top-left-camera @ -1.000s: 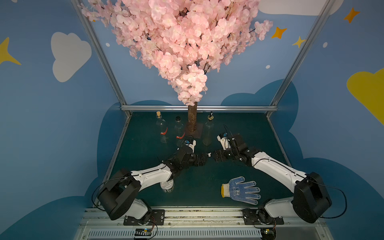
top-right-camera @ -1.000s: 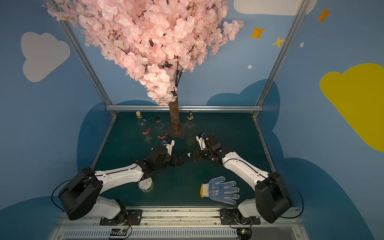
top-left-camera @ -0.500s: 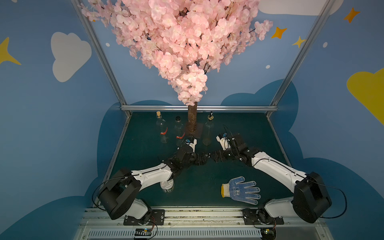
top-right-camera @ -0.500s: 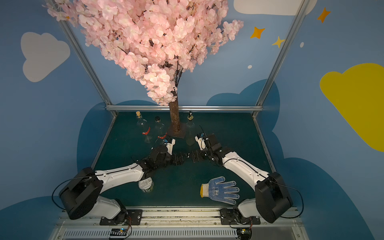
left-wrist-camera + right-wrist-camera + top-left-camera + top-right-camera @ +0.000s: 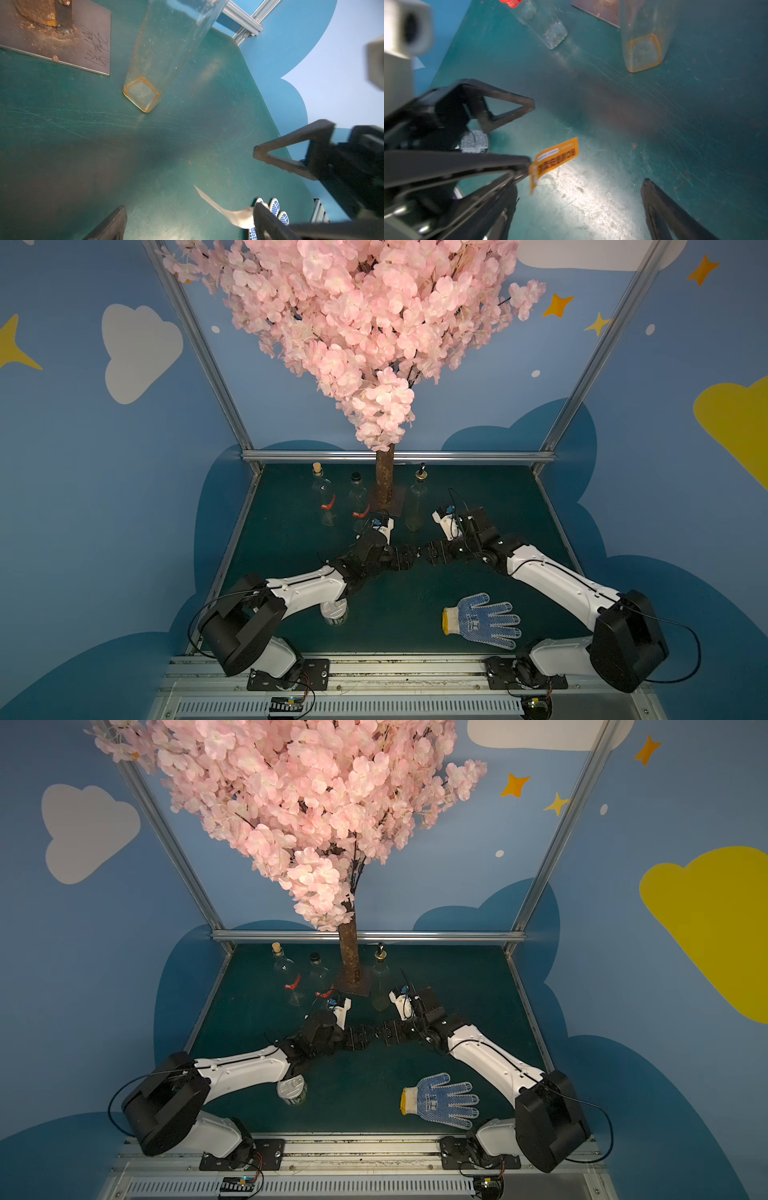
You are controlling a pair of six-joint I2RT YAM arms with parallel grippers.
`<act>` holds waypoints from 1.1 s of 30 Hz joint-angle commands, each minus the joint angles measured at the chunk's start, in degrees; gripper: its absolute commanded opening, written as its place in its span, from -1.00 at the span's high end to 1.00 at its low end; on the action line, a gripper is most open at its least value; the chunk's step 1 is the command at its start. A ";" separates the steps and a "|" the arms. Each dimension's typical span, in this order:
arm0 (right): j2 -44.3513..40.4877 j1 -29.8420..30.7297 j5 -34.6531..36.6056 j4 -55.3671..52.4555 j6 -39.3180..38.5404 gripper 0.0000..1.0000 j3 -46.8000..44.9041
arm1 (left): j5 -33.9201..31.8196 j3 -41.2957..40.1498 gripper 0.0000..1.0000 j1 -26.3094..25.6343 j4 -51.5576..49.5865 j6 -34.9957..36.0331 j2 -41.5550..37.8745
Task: Remove the label from the bottle
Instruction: Place the label at the center of the board.
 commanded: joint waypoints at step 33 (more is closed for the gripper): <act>-0.56 -1.47 8.19 -1.16 1.95 -0.83 -0.85 | -0.13 2.06 -0.84 -0.25 -0.46 3.14 -3.18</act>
